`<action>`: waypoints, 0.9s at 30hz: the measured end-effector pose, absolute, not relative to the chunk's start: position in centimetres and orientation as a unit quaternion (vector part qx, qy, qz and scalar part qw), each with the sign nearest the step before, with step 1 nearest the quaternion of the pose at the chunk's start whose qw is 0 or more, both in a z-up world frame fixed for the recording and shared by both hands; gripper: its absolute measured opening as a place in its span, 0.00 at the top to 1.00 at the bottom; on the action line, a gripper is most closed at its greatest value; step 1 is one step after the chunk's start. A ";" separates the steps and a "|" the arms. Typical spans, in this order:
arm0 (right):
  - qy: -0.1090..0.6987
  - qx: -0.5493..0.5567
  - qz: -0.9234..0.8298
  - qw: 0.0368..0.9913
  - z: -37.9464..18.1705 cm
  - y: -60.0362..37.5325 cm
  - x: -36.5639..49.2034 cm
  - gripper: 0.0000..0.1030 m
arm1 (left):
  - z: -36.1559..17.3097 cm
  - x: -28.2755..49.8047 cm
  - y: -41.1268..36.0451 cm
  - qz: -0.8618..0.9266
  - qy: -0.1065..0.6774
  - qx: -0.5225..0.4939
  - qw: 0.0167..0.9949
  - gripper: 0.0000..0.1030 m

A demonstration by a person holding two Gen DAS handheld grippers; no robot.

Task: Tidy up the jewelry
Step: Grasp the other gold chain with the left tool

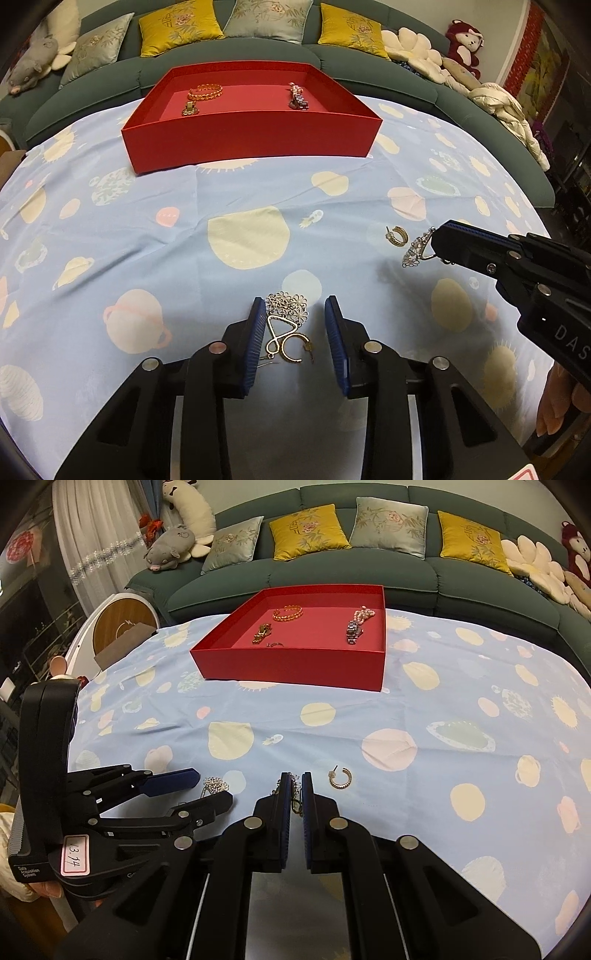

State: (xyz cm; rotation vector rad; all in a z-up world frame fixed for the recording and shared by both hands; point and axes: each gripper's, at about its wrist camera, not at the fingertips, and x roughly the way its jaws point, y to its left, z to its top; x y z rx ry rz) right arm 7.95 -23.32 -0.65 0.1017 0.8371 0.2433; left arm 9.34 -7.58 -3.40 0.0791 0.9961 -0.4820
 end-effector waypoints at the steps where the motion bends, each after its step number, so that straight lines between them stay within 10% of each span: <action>1: 0.405 0.050 0.117 0.906 -0.6 -23.4 7.9 0.95 | -3.4 9.2 -7.7 -0.233 0.472 0.038 0.849 0.80; 7: 0.401 0.056 0.112 0.907 -0.4 -24.1 7.9 0.95 | -3.5 8.9 -8.1 -0.241 0.466 0.051 0.850 0.99; 20: 0.386 0.064 0.112 0.913 0.9 -24.6 7.6 0.95 | -0.8 8.5 -6.9 -0.260 0.444 0.025 0.857 1.00; 27: 0.388 0.064 0.114 0.912 0.9 -24.4 7.7 0.95 | -2.6 8.6 -8.2 -0.238 0.448 0.050 0.860 0.64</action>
